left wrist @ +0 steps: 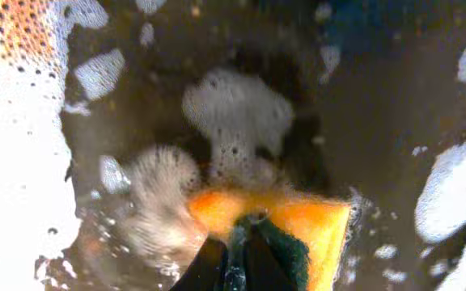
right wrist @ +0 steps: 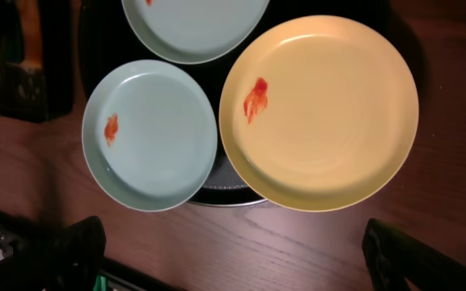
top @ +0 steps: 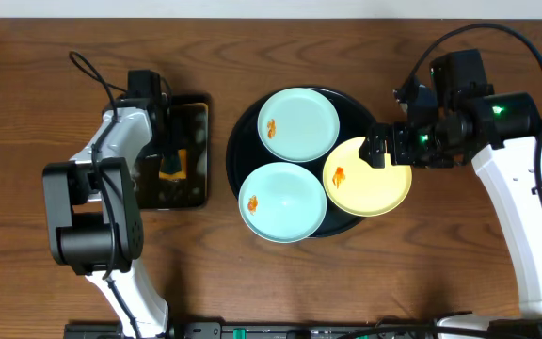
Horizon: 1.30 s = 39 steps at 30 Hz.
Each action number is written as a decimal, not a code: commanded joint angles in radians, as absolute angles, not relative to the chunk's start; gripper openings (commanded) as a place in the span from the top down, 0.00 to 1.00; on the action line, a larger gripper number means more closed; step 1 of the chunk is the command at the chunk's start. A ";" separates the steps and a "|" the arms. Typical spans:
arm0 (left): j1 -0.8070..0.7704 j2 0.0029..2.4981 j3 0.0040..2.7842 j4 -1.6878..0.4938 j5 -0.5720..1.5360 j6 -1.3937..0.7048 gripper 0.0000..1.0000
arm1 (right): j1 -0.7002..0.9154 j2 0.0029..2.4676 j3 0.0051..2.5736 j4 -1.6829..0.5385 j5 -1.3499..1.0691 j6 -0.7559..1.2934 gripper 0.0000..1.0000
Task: Clean dirty plates on tray and stack at the side
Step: 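Dip and rub the sponge in the soapy water with the left gripper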
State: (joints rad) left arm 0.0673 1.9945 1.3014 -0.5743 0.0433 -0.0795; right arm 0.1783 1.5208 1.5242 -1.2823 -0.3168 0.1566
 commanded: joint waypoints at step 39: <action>0.060 1.916 1.247 -0.768 0.121 0.187 0.39 | 0.189 1.516 1.541 -1.287 -0.315 0.156 0.01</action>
